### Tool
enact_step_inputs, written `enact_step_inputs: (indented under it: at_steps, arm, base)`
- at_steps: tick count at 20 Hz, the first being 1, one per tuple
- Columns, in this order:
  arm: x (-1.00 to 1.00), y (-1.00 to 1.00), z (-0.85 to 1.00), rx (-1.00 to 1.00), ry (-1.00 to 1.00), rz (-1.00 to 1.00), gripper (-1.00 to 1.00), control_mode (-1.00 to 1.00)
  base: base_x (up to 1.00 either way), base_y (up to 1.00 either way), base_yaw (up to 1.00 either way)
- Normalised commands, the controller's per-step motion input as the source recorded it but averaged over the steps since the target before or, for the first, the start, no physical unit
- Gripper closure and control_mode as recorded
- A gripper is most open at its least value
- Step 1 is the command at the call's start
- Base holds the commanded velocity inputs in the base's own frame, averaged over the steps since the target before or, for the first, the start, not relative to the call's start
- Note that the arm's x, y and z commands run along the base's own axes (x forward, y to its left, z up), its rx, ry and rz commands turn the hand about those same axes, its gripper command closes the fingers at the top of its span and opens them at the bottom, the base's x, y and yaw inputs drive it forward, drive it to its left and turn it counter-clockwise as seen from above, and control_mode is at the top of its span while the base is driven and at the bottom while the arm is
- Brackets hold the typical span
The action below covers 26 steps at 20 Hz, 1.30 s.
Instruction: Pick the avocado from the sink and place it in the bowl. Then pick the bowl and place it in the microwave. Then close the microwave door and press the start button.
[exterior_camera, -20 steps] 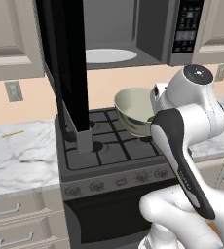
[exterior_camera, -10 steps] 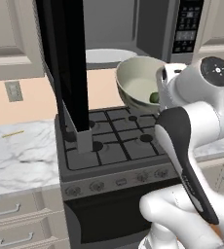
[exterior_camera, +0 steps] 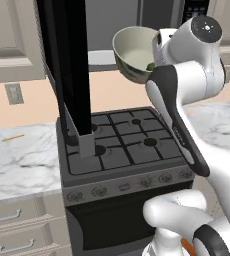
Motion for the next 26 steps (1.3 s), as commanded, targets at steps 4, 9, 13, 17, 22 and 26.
enact_step_inputs:
  at_steps: [4,9,13,17,22,26]
  arm:
    - [0.97,0.00,0.23,0.00,0.05,0.00,1.00,-1.00]
    - [0.97,0.02,0.19,-0.02,0.01,0.00,1.00,-1.00]
    - [0.87,0.02,0.03,-0.04,0.00,0.00,1.00,-1.00]
    - [0.90,0.00,-0.01,-0.02,0.00,0.03,1.00,-1.00]
    - [0.93,0.04,-0.01,-0.01,0.03,0.02,1.00,-1.00]
    - [0.87,0.13,-0.13,-0.02,0.11,0.05,1.00,-1.00]
  base:
    - [0.00,0.00,0.00]
    - [0.00,0.00,0.00]
    - [0.00,0.00,0.00]
    - [0.00,0.00,0.00]
    - [0.00,0.00,0.00]
    - [0.00,0.00,0.00]
